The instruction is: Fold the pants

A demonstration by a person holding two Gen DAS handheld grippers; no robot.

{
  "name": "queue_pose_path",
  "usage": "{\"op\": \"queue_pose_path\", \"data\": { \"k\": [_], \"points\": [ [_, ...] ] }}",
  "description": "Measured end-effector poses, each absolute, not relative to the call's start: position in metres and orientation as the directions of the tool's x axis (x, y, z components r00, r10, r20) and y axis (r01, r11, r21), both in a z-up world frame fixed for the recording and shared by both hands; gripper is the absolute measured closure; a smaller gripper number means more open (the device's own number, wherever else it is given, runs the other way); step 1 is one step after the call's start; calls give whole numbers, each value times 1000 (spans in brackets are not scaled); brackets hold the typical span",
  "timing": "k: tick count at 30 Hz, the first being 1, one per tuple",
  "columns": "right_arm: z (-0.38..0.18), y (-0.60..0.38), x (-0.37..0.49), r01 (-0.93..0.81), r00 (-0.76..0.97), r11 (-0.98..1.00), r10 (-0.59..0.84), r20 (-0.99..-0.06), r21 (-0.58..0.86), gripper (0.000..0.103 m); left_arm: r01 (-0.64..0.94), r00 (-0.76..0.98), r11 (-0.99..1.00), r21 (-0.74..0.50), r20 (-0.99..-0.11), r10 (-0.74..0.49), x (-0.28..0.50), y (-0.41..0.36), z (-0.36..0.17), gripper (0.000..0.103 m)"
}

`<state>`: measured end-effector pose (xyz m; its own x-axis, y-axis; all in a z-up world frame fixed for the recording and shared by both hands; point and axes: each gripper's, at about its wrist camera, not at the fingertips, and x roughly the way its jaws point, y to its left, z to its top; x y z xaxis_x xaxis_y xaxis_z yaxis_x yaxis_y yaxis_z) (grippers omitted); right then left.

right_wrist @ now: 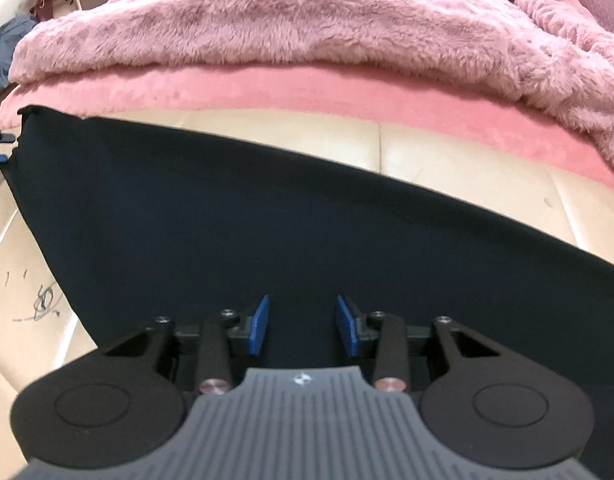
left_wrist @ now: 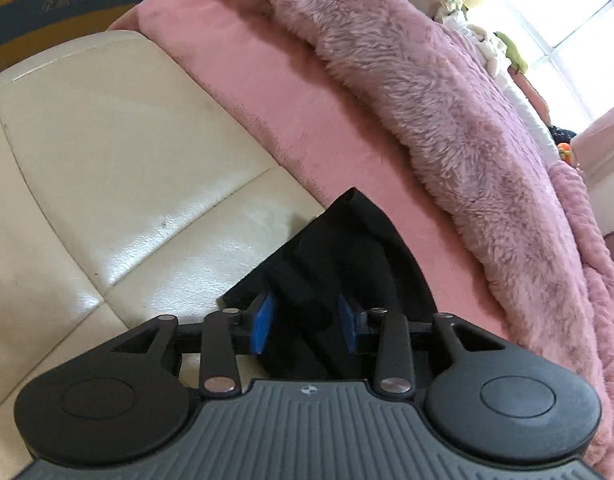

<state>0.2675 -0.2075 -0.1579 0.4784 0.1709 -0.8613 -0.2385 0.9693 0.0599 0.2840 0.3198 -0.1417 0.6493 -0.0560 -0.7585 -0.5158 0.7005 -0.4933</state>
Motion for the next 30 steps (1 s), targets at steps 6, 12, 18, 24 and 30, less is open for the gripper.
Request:
{"op": "queue_pose_path", "data": {
  "k": [6, 12, 18, 24, 30],
  "points": [
    [-162, -208, 269, -248, 472, 967, 175, -864, 61, 67, -490, 640, 783, -382, -768, 26, 291, 303, -140, 103],
    [-163, -207, 269, -252, 469, 966, 179, -865, 63, 66, -428, 662, 855, -293, -746, 75, 286, 304, -101, 103],
    [-163, -208, 269, -248, 468, 966, 180, -865, 67, 65, -400, 594, 888, -226, -802, 64, 287, 313, -123, 103],
    [-163, -209, 270, -252, 460, 965, 184, -868, 71, 65, -485, 586, 839, -247, -803, 103, 273, 324, -134, 88],
    [-163, -209, 270, -255, 461, 964, 187, -867, 72, 61, -560, 665, 673, -483, -746, 17, 233, 335, -132, 56]
  ]
}}
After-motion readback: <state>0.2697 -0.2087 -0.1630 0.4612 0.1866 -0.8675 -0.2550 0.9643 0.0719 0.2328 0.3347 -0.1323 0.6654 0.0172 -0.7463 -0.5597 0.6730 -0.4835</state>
